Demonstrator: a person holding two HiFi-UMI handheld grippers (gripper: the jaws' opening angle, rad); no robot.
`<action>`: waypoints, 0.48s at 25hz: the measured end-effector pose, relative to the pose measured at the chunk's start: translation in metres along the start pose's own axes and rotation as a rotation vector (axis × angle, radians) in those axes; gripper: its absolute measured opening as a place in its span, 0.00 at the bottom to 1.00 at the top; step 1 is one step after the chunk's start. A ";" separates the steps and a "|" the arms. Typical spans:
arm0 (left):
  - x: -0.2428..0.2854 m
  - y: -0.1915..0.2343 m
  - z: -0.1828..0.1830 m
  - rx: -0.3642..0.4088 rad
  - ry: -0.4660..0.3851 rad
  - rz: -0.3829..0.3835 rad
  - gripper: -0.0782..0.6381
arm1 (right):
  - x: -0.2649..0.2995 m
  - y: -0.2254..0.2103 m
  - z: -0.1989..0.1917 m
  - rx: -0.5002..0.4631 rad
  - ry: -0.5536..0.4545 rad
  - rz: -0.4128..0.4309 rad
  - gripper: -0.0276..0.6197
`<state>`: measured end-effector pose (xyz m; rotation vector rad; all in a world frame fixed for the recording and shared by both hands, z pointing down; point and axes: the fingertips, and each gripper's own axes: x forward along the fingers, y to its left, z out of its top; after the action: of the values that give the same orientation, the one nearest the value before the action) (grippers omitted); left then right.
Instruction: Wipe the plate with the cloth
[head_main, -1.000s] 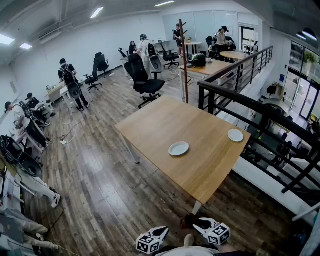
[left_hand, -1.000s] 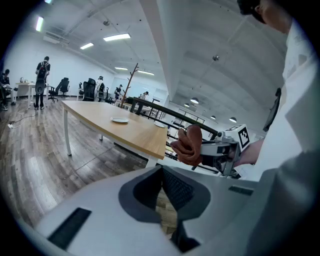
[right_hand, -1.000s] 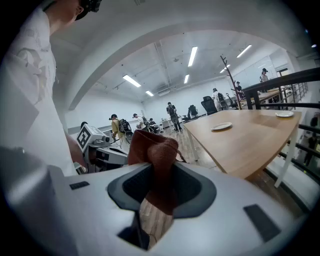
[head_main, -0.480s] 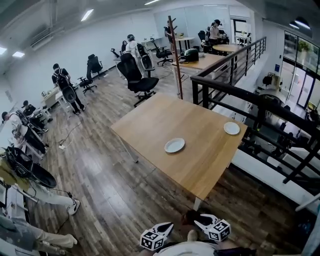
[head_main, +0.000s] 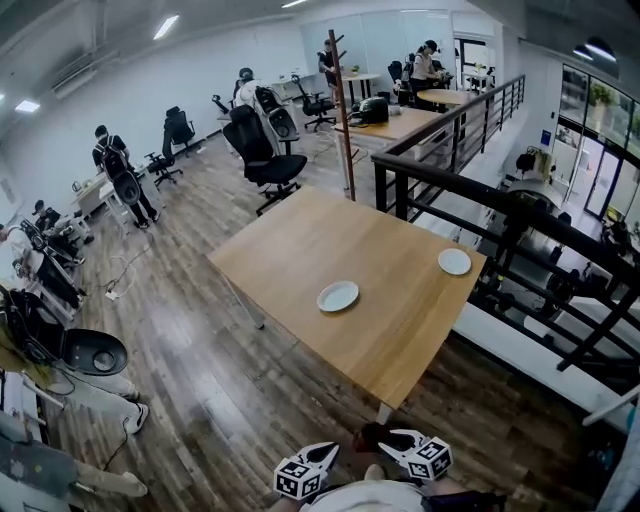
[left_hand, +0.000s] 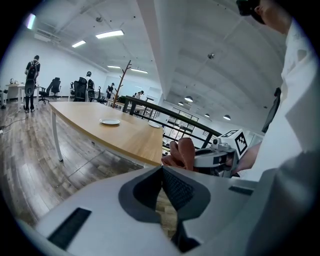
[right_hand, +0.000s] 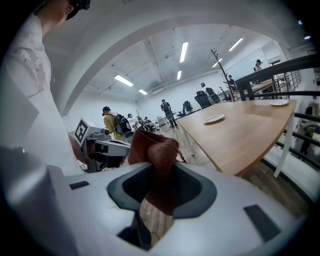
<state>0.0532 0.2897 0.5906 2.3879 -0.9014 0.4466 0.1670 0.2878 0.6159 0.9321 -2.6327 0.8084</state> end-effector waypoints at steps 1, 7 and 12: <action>0.001 0.002 0.001 -0.003 0.002 0.006 0.13 | 0.003 -0.003 0.000 0.007 0.006 0.005 0.23; 0.004 0.018 0.012 -0.032 -0.024 0.061 0.13 | 0.016 -0.019 0.016 0.012 0.014 0.033 0.23; -0.003 0.042 0.026 -0.053 -0.050 0.113 0.13 | 0.032 -0.032 0.027 0.027 0.012 0.046 0.23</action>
<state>0.0255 0.2493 0.5837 2.3177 -1.0621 0.4023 0.1618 0.2347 0.6198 0.8736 -2.6482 0.8599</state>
